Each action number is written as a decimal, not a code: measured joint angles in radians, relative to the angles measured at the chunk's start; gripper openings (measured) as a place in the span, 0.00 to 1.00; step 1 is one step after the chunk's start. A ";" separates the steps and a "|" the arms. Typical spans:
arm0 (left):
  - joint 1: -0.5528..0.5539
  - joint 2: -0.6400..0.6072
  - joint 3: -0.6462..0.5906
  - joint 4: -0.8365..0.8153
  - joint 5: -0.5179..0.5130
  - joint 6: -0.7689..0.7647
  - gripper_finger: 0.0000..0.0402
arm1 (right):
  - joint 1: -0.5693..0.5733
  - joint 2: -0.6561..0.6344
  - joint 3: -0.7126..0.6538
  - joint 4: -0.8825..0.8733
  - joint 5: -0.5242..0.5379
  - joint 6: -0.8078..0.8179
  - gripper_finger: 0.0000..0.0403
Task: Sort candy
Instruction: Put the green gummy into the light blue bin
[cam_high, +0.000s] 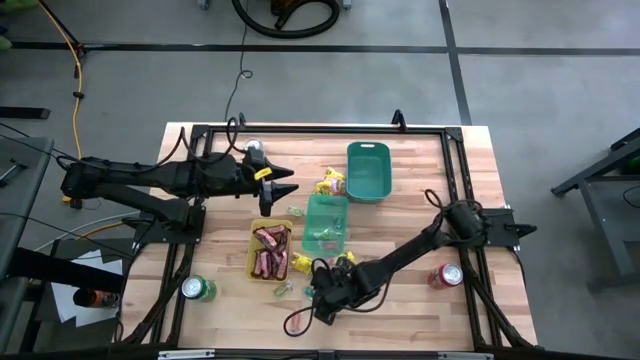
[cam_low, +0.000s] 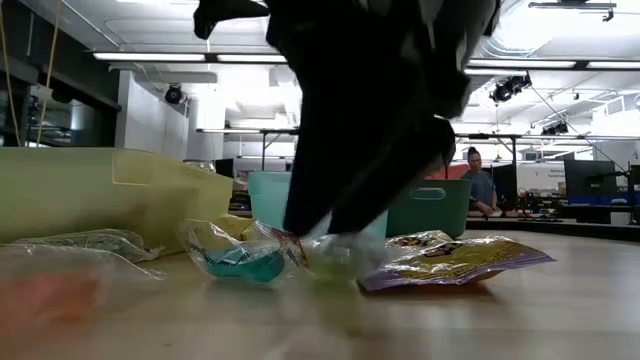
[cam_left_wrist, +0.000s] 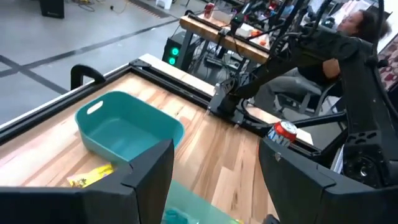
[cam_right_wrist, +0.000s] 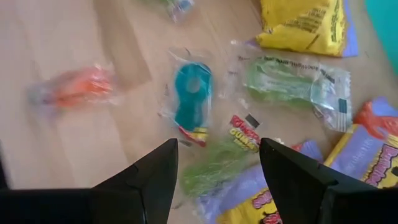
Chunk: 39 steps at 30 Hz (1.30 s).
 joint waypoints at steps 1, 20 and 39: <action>0.000 0.000 0.000 -0.007 0.000 -0.002 0.56 | 0.000 0.005 0.000 -0.001 0.000 -0.001 0.55; 0.001 0.000 0.000 -0.024 -0.008 0.006 0.56 | -0.006 0.006 0.019 -0.015 -0.054 -0.085 0.02; 0.001 0.000 -0.001 -0.023 -0.012 0.013 0.56 | 0.081 -0.447 -0.051 -0.741 0.266 0.080 0.00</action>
